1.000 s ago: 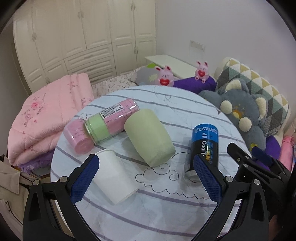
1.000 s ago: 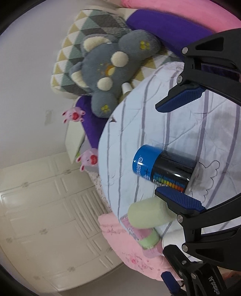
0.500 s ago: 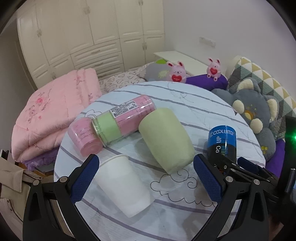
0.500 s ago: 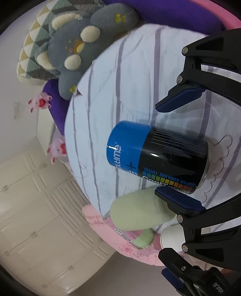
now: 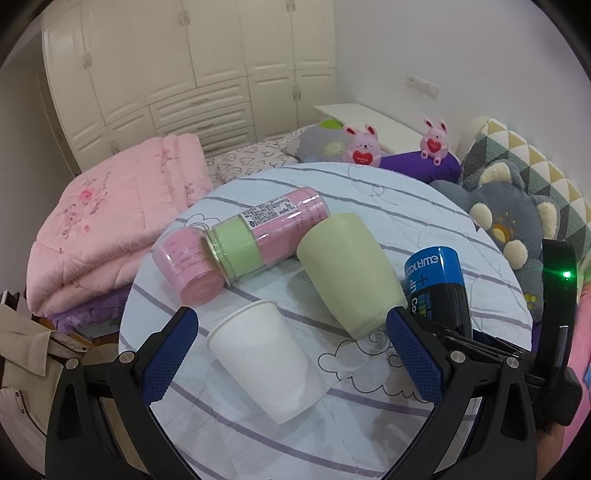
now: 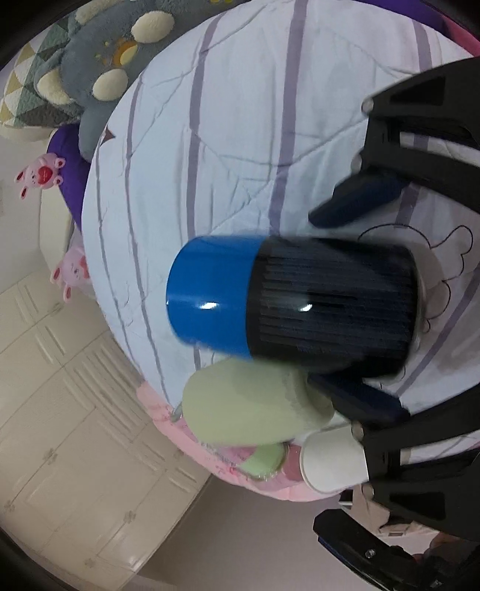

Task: Flip cup upright
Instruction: 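Lift the blue-and-black cup with the right gripper and tilt it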

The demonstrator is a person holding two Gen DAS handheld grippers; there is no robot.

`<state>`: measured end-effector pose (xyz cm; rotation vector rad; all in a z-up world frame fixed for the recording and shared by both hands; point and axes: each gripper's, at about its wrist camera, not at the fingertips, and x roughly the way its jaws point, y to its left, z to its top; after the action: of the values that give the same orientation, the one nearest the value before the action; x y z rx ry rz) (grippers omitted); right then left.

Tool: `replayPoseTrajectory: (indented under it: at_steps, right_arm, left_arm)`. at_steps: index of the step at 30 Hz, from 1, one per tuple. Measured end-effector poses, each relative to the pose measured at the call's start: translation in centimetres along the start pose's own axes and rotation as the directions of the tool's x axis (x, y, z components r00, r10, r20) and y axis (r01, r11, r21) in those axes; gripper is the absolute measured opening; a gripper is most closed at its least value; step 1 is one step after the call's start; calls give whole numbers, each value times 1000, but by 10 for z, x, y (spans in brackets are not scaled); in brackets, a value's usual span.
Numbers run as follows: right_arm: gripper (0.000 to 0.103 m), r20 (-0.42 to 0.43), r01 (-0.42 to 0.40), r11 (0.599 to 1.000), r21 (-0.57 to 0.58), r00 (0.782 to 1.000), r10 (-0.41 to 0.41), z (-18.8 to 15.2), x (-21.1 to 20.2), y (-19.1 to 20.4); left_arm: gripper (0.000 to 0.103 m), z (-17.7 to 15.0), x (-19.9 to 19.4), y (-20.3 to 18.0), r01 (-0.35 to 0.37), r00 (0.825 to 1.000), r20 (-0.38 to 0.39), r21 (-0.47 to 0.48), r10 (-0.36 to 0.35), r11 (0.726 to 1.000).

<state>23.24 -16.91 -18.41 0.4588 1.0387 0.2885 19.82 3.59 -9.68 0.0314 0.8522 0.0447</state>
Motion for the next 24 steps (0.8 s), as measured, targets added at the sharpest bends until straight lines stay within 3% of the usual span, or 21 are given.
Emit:
replayPoseTrajectory:
  at_steps: [12,22,23,24]
  right_arm:
    - [70,-41,-14,998,-55,999,12,-49,-24,16]
    - [71,-78,-45,993,-106,996,36,-87,-27,31]
    - [73,-86,-47,993,-105,996,38,-87,-25,31]
    - [83,-100,-51,993,-104,994,41,-86,-24,30]
  left_arm:
    - [103,-16,-33,6,39,999,6,-39,-39,998]
    - [103,-41,-49,0,61,997,-42,-57,-64,997]
    - [103,-42,-50,-1,62,997,-46,-60,-64,996]
    - [103,-44,-52,-2,61,997,-47,-62,-64,996]
